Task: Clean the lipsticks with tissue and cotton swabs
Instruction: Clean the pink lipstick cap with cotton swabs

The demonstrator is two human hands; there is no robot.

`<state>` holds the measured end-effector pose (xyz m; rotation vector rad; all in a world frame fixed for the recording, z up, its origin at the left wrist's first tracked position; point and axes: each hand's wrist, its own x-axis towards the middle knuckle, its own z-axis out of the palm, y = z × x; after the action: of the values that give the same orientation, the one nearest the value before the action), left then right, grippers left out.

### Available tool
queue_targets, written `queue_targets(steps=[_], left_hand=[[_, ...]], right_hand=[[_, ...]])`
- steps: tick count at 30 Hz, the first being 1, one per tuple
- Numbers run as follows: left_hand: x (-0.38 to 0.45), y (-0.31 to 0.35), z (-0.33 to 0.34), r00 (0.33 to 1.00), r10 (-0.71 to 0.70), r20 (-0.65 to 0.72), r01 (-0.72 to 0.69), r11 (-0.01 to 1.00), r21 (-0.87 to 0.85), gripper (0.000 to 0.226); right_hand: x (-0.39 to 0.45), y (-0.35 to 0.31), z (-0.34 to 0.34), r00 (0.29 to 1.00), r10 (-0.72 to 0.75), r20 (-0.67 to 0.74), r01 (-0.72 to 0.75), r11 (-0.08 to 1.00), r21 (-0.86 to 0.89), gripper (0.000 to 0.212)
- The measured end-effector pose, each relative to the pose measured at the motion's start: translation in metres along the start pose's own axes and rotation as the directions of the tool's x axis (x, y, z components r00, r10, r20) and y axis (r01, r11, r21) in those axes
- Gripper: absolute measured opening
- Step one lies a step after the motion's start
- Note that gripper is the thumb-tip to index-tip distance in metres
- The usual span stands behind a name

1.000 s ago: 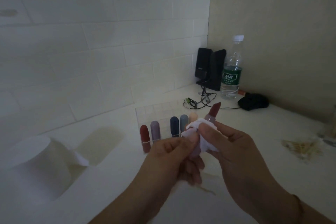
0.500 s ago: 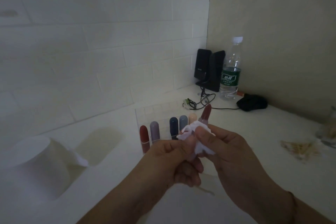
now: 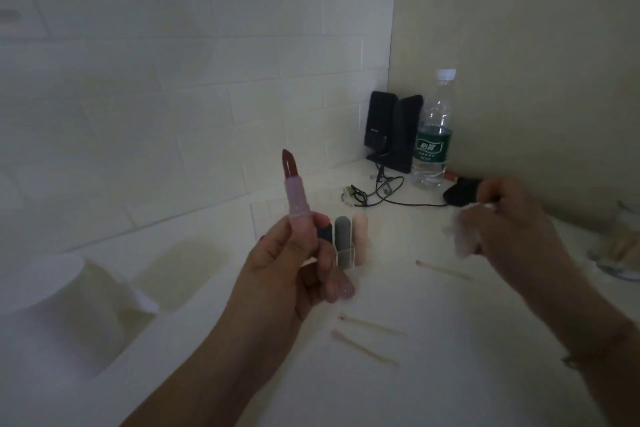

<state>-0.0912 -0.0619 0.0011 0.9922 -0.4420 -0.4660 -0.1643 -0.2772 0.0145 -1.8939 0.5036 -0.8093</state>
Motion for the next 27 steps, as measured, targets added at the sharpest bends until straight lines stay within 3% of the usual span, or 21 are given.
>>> queue_targets(steps=[2,4,6,7,11,14,18,22,25,27], left_hand=[[0.002,0.001,-0.003,0.999,0.016,-0.049,-0.015,1.0,0.017,0.024],[0.002,0.0,-0.006,0.997,0.006,-0.076,-0.003,0.999,0.041,0.026],[0.003,-0.001,-0.008,0.996,-0.007,-0.09,0.012,0.999,0.049,0.027],[0.003,-0.002,-0.009,0.995,-0.014,-0.097,0.018,0.999,0.049,0.026],[0.003,-0.003,-0.011,0.99,-0.044,-0.133,0.05,0.998,0.039,0.025],[0.003,-0.003,-0.01,0.991,-0.044,-0.125,0.053,0.996,0.065,0.026],[0.001,-0.003,-0.007,0.995,-0.068,-0.071,0.076,0.99,0.118,0.032],[-0.001,-0.001,-0.004,0.998,-0.063,-0.009,0.063,0.99,0.129,0.038],[-0.004,-0.001,-0.002,0.996,-0.073,0.047,0.067,0.992,0.109,0.036],[-0.005,-0.003,-0.003,0.993,-0.091,0.077,0.083,0.991,0.103,0.031]], right_hand=[[0.01,0.009,-0.011,0.965,0.112,0.235,-0.05,0.965,-0.258,0.016],[0.01,0.014,-0.011,0.862,0.245,0.444,0.012,0.866,-0.5,0.02],[0.006,0.018,-0.003,0.794,0.289,0.535,0.141,0.768,-0.624,0.016],[0.004,0.02,0.0,0.795,0.27,0.543,0.189,0.741,-0.644,0.019],[0.007,0.025,-0.005,0.887,0.227,0.403,0.166,0.657,-0.736,0.043],[0.013,0.033,-0.012,0.959,0.14,0.247,0.12,0.587,-0.8,0.023],[0.017,0.041,-0.003,0.933,0.206,0.295,0.136,0.557,-0.819,0.016],[0.016,0.044,0.001,0.941,0.143,0.307,0.197,0.506,-0.84,0.012],[0.016,0.045,0.004,0.973,0.048,0.225,0.158,0.571,-0.806,0.021],[0.009,0.031,0.004,0.974,-0.199,0.106,0.217,0.701,-0.679,0.018]])
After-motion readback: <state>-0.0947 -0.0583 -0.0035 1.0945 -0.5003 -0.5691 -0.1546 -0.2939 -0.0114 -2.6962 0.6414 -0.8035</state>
